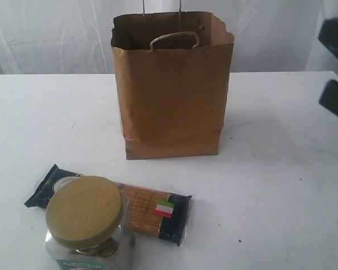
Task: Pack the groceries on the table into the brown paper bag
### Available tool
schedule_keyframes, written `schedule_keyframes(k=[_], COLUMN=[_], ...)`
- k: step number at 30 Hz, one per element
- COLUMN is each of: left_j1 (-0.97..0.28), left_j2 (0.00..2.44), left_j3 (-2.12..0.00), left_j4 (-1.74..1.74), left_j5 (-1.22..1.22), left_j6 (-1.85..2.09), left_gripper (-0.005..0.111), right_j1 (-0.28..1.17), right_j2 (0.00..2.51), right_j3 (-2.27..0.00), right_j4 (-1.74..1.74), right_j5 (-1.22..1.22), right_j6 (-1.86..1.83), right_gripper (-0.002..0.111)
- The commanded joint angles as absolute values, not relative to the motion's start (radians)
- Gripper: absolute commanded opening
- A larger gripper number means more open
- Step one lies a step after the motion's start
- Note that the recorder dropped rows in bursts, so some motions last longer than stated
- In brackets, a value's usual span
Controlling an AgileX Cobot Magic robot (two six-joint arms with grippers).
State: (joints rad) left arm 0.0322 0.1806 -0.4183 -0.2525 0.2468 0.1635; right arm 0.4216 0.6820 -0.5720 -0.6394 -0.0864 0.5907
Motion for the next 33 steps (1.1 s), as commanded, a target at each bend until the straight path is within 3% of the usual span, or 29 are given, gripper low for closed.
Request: schedule_keyframes(k=[1, 7, 10, 12, 15, 24, 27, 33], left_j1=[0.034, 0.034, 0.034, 0.034, 0.034, 0.034, 0.034, 0.034], left_j2=[0.176, 0.176, 0.168, 0.136, 0.084, 0.000, 0.000, 0.000], left_j3=[-0.300, -0.112, -0.112, -0.112, -0.112, -0.112, -0.110, -0.110], left_j4=[-0.247, -0.216, -0.218, -0.248, -0.270, -0.270, -0.213, -0.170], left_j5=[0.290, 0.165, 0.023, -0.054, -0.009, 0.277, 0.271, 0.292], left_j6=[0.157, 0.154, 0.147, 0.084, 0.087, 0.105, 0.105, 0.105], left_gripper=[0.000, 0.000, 0.000, 0.000, 0.000, 0.000, 0.000, 0.000], right_j1=[0.480, 0.489, 0.489, 0.503, 0.553, 0.729, 0.780, 0.848], right_j2=[0.868, 1.246, 1.307, 1.288, 1.269, 1.284, 1.329, 1.426], right_j3=[-0.675, -0.680, -0.708, -0.754, -0.814, -1.086, -1.173, -1.265], right_j4=[-0.709, -0.752, -0.514, -0.201, 0.050, 0.074, 0.074, 0.080], right_j5=[-0.131, 0.651, 0.901, 0.941, 1.006, 1.140, 1.143, 0.927], right_j6=[0.570, 0.288, 0.036, -0.260, -0.415, -0.448, -0.474, -0.474], right_gripper=[0.000, 0.000, 0.000, 0.000, 0.000, 0.000, 0.000, 0.000])
